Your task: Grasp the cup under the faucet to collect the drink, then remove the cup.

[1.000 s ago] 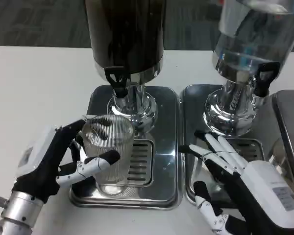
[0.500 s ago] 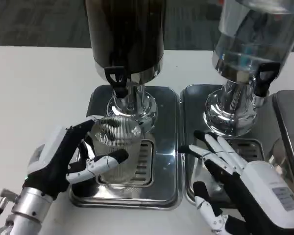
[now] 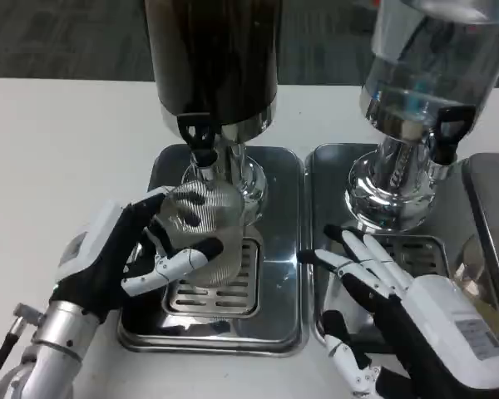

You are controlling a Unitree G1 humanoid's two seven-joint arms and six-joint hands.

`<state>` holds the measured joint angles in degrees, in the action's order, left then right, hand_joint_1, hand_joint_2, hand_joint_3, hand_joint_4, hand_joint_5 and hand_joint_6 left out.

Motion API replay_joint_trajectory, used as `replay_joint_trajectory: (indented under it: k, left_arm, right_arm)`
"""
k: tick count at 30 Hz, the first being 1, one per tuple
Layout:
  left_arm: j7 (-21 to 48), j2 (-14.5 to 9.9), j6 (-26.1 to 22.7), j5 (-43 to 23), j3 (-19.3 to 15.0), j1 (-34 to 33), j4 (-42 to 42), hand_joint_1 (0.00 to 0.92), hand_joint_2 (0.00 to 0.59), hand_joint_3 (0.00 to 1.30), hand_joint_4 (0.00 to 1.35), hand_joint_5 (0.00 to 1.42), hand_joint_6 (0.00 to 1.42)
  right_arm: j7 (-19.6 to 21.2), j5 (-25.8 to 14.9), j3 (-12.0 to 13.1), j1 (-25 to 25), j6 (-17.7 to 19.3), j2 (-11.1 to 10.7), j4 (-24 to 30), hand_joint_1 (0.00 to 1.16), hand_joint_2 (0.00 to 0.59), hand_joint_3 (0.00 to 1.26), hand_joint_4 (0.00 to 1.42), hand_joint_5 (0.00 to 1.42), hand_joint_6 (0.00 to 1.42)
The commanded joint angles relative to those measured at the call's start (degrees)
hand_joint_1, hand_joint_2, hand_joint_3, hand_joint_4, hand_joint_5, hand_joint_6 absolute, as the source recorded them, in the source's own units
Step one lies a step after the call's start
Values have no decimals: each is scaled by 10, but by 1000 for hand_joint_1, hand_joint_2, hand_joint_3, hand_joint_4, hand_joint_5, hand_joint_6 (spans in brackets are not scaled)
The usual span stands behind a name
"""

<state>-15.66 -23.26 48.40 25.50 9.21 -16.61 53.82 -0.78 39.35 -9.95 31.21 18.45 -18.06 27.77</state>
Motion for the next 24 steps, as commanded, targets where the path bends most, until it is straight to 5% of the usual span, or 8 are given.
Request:
replay_joint_trajectory:
  k: [1, 7, 24]
  left_arm:
    - [-1, -8, 3, 3, 5, -6, 26, 235, 118, 429, 516, 799, 1034]
    - [-1, -17, 8, 4, 8, -12, 49, 227, 117, 413, 499, 777, 998]
    - [17, -35, 5, -1, 12, -12, 50, 86, 70, 213, 253, 428, 512]
  right_arm:
    - [0, 15, -15, -6, -16, 16, 13, 437, 586, 208, 34, 4, 129]
    - [1, 26, -31, -13, -28, 28, 11, 438, 586, 209, 34, 4, 129]
    - [7, 26, -42, -14, -31, 31, 8, 432, 586, 210, 34, 14, 142]
